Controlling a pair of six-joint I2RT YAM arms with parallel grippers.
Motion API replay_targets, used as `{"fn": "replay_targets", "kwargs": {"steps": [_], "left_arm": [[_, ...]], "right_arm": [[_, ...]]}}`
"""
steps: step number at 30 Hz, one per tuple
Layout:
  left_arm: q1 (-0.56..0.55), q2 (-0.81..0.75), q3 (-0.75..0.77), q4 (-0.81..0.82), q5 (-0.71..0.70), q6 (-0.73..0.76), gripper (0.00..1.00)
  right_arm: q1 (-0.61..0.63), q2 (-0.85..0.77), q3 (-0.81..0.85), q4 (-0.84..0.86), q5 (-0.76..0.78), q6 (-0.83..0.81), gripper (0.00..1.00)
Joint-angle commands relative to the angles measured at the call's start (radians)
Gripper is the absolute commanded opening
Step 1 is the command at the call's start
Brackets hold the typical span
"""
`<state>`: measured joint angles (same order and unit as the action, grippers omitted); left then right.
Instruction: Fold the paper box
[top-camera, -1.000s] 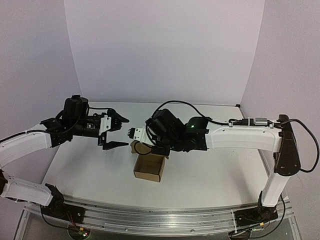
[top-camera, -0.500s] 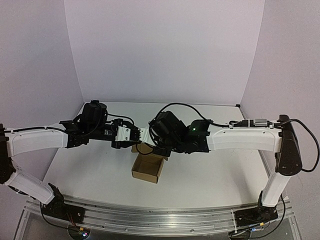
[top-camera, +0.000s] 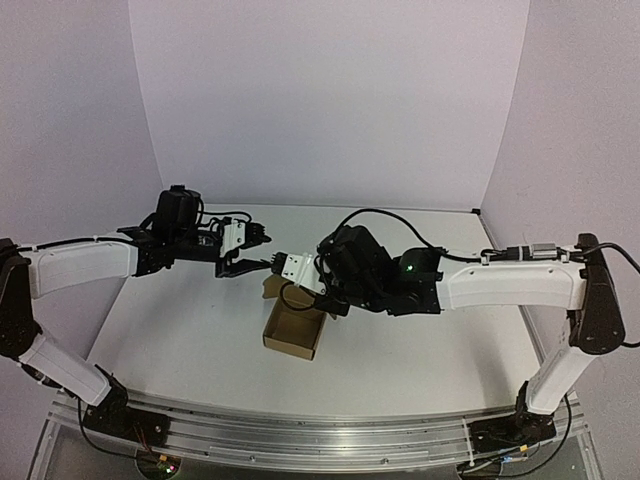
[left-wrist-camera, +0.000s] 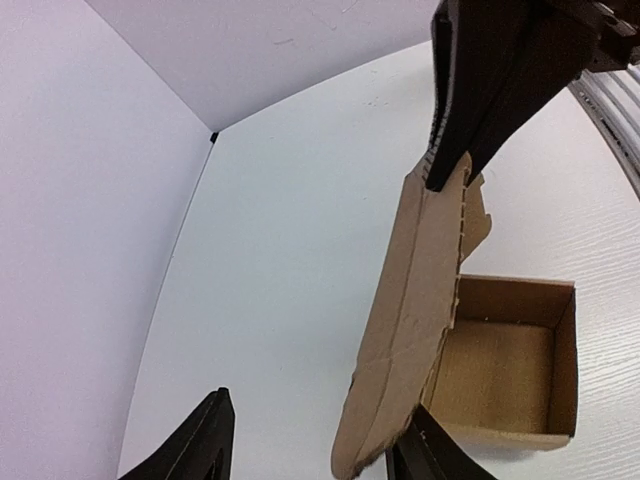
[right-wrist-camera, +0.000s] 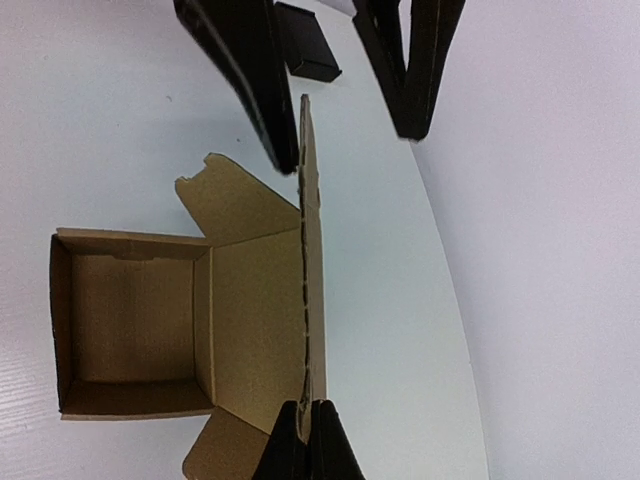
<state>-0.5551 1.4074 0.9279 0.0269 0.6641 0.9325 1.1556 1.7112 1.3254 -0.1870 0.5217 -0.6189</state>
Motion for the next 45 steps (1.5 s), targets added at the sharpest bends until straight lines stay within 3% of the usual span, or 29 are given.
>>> {"fn": "replay_targets", "kwargs": {"steps": [1,6,12,19,21,27,29,34,36,38,42,45], "left_arm": [[-0.027,0.002,0.046,-0.005,0.108,-0.005,0.49],[-0.057,-0.011,0.053,-0.02,0.102,0.032,0.47],[-0.122,-0.055,-0.003,-0.076,0.054,0.18,0.36],[-0.163,-0.028,-0.005,-0.028,-0.109,0.276,0.07],[-0.164,-0.037,-0.027,0.001,-0.122,0.287,0.0],[-0.165,-0.065,-0.094,0.038,-0.152,0.303,0.0],[-0.164,-0.07,-0.108,0.038,-0.152,0.303,0.0],[-0.164,-0.058,-0.117,0.068,-0.159,0.29,0.0],[-0.164,-0.052,-0.114,0.082,-0.161,0.28,0.0],[-0.164,-0.055,-0.109,0.091,-0.155,0.273,0.0],[-0.164,-0.072,-0.097,0.07,-0.133,0.257,0.0],[-0.165,-0.086,-0.107,0.067,-0.118,0.257,0.0]], "right_arm": [[0.009,-0.027,0.008,0.073,-0.026,-0.026,0.01],[0.009,-0.006,0.029,0.077,-0.015,-0.047,0.01],[0.009,-0.003,0.033,0.102,-0.014,-0.056,0.01],[0.008,0.008,0.025,0.109,-0.012,-0.029,0.04],[0.008,0.009,0.027,0.108,-0.01,0.021,0.15],[0.003,-0.089,0.021,0.059,-0.146,0.351,0.65],[-0.011,-0.139,0.019,0.014,-0.271,0.512,0.73],[-0.122,-0.257,-0.073,-0.012,-0.683,0.857,0.74],[-0.202,-0.298,-0.137,-0.004,-0.761,0.972,0.71],[-0.264,-0.326,-0.196,-0.003,-0.723,1.059,0.61],[-0.381,-0.311,-0.282,-0.003,-0.565,1.266,0.26],[-0.408,-0.232,-0.288,-0.004,-0.485,1.326,0.05]]}}
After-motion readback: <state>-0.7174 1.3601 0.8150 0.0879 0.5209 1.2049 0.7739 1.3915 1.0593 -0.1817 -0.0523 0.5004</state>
